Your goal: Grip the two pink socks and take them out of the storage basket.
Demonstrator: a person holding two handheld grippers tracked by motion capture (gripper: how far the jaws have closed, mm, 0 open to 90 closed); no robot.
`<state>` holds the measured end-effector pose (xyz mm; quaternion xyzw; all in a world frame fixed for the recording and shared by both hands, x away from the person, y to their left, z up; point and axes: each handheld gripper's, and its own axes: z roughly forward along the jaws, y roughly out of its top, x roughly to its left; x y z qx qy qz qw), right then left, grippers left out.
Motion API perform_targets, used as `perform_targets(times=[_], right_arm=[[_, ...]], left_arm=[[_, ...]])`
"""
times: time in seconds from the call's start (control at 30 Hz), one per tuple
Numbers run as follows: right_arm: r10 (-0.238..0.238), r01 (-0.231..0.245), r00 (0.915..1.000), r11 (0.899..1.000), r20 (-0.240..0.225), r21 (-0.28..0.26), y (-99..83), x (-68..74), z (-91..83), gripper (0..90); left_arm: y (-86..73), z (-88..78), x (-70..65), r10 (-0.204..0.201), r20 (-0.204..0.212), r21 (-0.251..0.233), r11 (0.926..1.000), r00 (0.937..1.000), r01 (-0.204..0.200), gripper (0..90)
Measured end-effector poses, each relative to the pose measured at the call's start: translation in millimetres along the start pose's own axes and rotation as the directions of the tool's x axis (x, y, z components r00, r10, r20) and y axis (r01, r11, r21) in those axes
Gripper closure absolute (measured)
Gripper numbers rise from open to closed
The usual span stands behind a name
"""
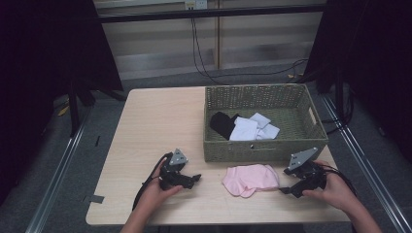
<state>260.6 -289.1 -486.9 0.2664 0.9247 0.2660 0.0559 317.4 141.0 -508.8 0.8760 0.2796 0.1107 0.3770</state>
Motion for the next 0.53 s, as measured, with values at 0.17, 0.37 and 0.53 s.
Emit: perform_targets(times=[0.17,0.37,0.53], right_arm=[[-0.001,0.001,1.0000,0.999,0.004,-0.037,-4.3,2.5,1.3,23.5],[0.004,-0.003,1.0000,0.995,0.009,-0.096,-13.1,3.1,0.9,23.0],[0.011,-0.010,0.9999,0.996,0.010,-0.093,-12.0,3.7,1.3,22.8]], left_arm=[[0.0,-0.1,-0.1,0.001,0.000,0.000,1.0000,1.0000,-0.001,15.3],[0.0,-0.1,-0.1,0.001,-0.001,0.000,1.0000,1.0000,-0.001,15.3],[0.0,-0.1,-0.1,0.001,-0.001,0.000,1.0000,1.0000,-0.001,15.3]])
